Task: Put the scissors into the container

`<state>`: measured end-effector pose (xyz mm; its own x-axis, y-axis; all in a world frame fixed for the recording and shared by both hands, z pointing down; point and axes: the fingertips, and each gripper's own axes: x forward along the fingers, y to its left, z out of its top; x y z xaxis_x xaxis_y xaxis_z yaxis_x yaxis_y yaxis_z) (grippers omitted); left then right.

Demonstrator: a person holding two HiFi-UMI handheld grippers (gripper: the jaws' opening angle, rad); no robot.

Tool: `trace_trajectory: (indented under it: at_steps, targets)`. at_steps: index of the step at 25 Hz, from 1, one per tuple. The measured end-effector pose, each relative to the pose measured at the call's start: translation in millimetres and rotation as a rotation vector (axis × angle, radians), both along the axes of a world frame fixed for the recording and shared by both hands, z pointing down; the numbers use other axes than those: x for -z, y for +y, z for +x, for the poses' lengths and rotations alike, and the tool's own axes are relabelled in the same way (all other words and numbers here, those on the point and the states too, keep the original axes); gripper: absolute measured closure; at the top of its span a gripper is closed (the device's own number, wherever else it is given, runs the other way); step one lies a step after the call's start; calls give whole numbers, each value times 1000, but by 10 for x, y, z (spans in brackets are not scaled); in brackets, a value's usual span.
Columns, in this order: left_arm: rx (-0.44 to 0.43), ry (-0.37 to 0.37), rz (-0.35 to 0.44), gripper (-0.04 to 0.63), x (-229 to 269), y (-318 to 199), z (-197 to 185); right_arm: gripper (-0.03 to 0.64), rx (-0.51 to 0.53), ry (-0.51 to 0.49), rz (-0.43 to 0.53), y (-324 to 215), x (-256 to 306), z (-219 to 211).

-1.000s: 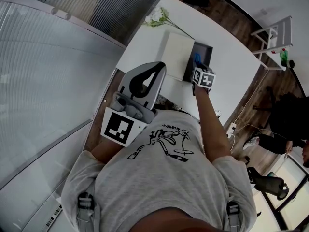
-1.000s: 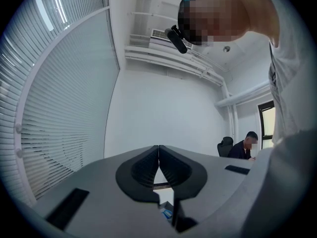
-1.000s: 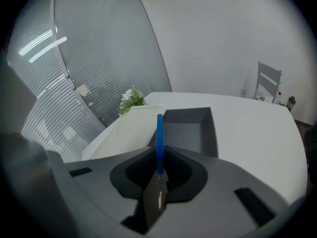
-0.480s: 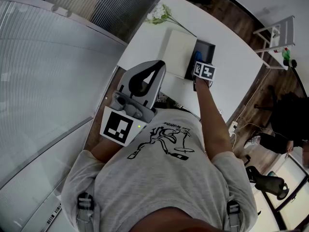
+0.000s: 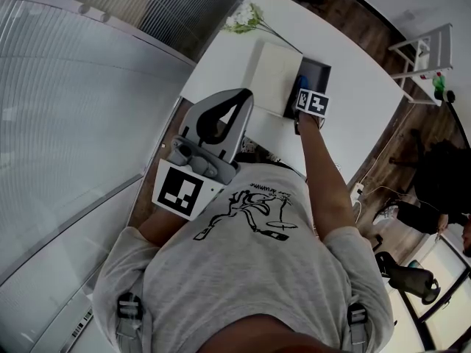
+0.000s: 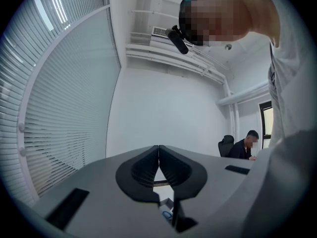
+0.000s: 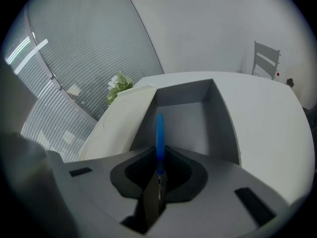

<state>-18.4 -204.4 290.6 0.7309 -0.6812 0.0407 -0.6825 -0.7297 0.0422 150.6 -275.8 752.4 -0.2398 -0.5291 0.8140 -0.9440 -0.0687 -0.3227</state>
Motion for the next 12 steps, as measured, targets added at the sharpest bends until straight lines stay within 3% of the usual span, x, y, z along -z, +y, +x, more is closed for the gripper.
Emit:
trace_trajectory:
  at_steps: [12]
  targets:
    - [3, 7, 6, 574, 23, 16, -4, 516, -47, 18, -40, 26, -53, 105]
